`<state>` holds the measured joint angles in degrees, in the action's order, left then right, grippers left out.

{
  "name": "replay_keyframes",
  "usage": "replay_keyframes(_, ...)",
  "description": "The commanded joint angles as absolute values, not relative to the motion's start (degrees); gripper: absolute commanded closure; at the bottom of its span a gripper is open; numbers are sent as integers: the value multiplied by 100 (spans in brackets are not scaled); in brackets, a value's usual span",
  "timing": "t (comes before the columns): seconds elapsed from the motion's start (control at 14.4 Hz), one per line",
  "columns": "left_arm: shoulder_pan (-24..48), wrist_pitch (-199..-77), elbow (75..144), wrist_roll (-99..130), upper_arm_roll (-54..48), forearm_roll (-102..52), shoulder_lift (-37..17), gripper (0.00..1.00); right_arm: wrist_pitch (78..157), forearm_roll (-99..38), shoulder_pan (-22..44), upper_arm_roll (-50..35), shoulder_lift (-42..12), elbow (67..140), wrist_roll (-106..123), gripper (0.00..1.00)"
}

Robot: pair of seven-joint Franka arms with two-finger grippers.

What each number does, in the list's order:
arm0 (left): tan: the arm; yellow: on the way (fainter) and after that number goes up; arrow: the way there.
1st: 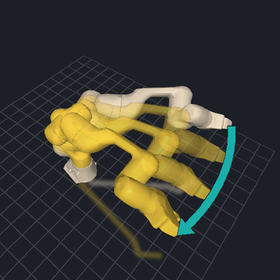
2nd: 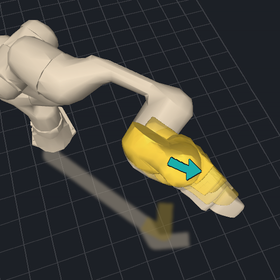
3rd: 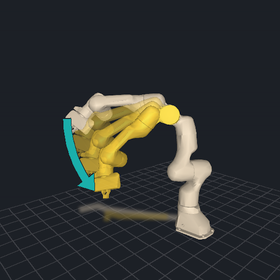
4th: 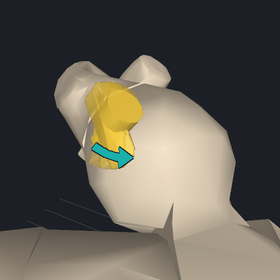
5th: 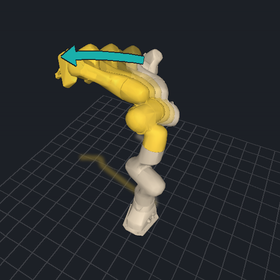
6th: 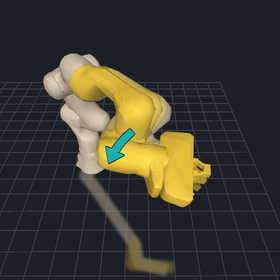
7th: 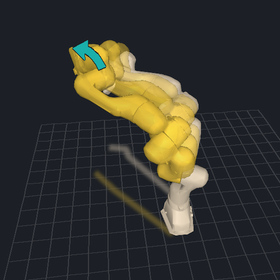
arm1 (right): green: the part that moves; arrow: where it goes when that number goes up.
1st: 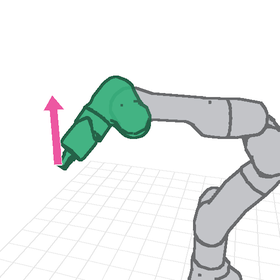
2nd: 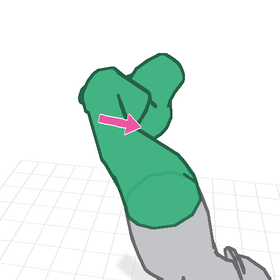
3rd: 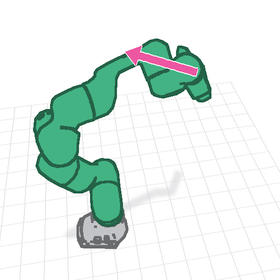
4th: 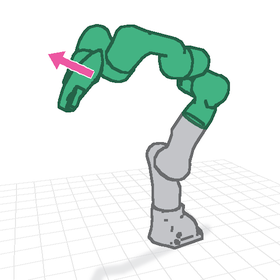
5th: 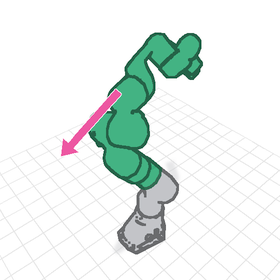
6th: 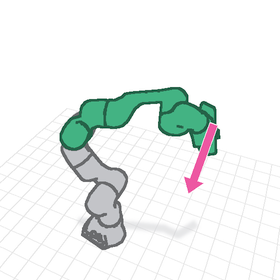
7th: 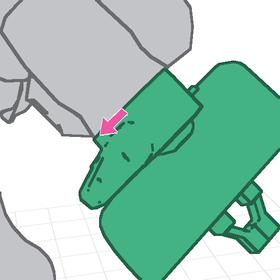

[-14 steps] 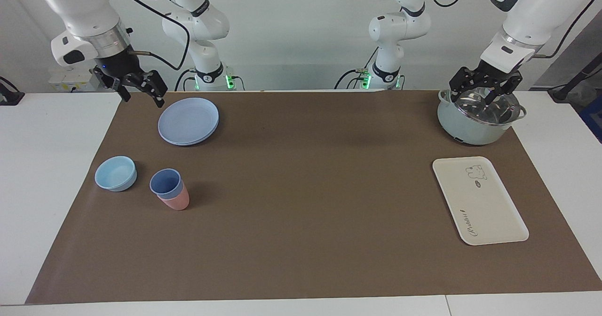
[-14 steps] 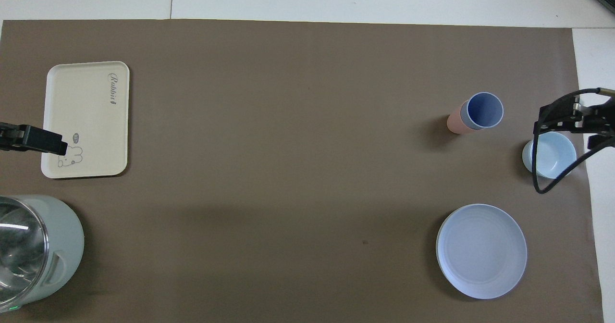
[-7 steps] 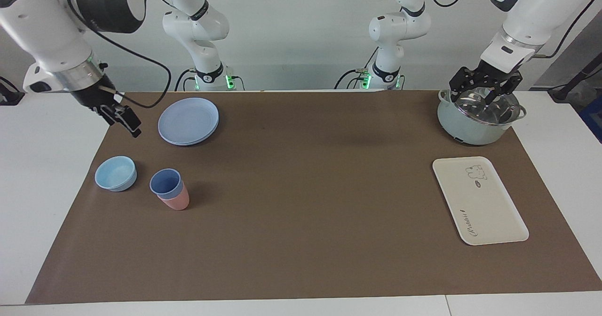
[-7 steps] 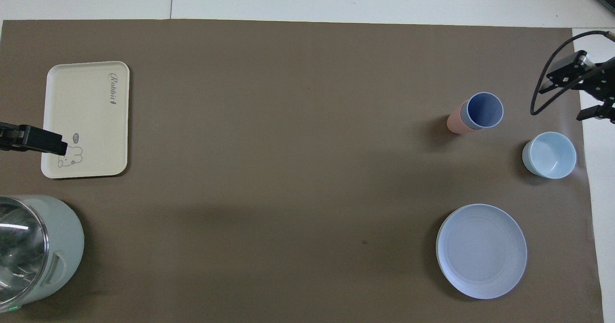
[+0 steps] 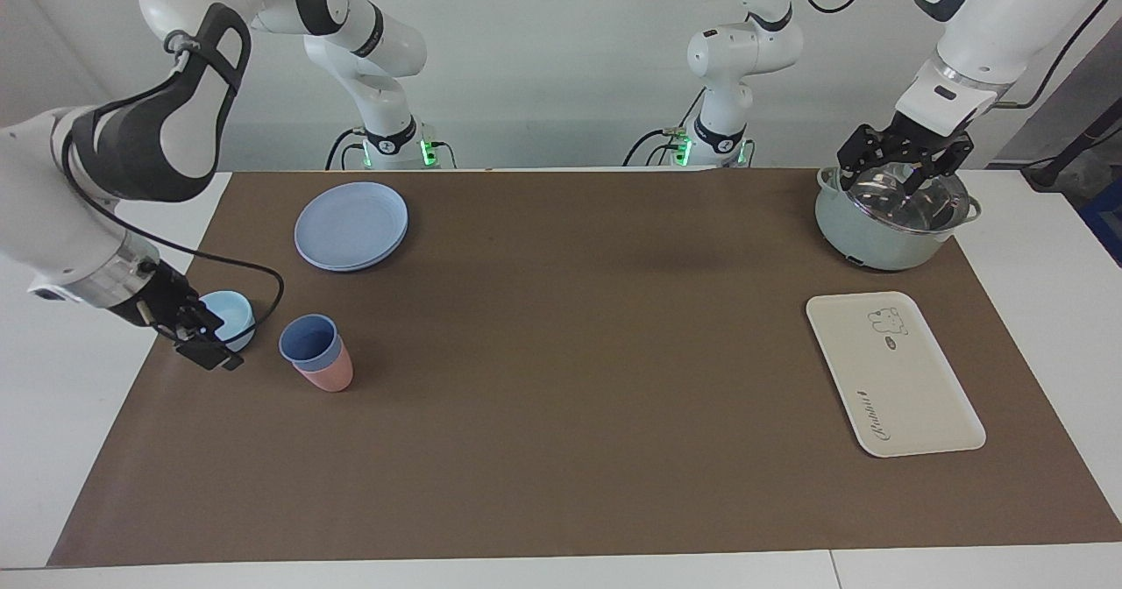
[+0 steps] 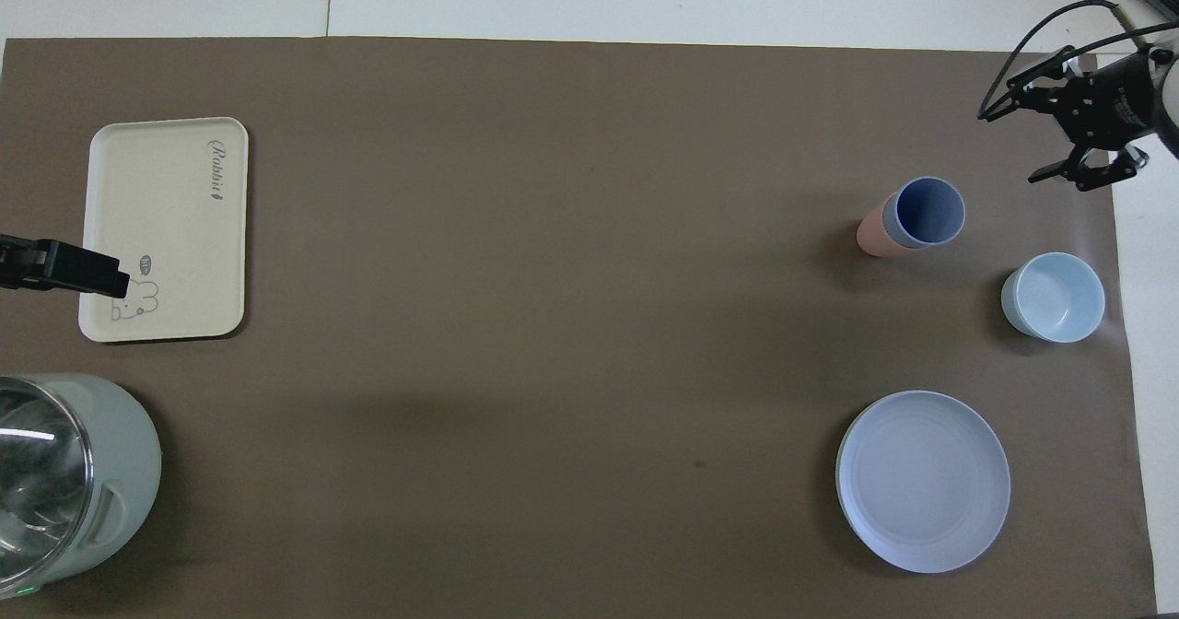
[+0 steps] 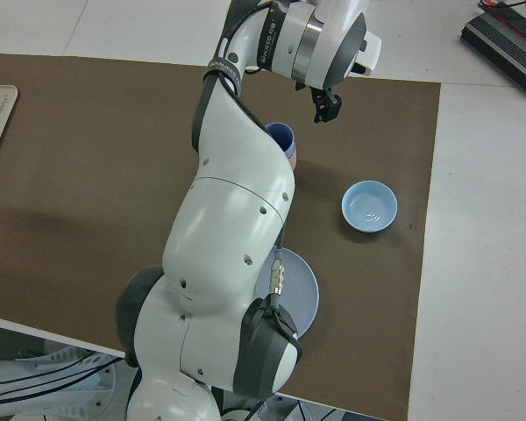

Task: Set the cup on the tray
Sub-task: 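Lower the right gripper onto the nested pink and blue cups and grasp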

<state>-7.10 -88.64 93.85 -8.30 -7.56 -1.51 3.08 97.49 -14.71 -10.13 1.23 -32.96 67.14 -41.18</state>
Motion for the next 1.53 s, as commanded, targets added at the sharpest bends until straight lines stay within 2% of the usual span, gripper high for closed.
replay_keyframes(0.0,-729,-8807,9457,-861,-738,-211,422,0,9765,-2151,-1239,61,-3909,6407,-4263,12)
replay_keyframes(0.42,-729,-8798,9457,-861,-738,-211,413,0,9756,-2232,-1134,62,-4271,6679,-4359,12)
replay_keyframes(0.62,-729,-8798,9457,-861,-738,-211,413,0,9808,-2311,-1134,44,-4219,7223,-4430,12)
replay_keyframes(0.83,-729,-8807,9457,-861,-738,-211,413,0,10081,-2793,-1143,44,-3930,7969,-4430,12)
replay_keyframes(1.46,-729,-8798,9457,-861,-738,-211,413,0,9809,-3419,-1134,9,-3683,8419,-4377,11)
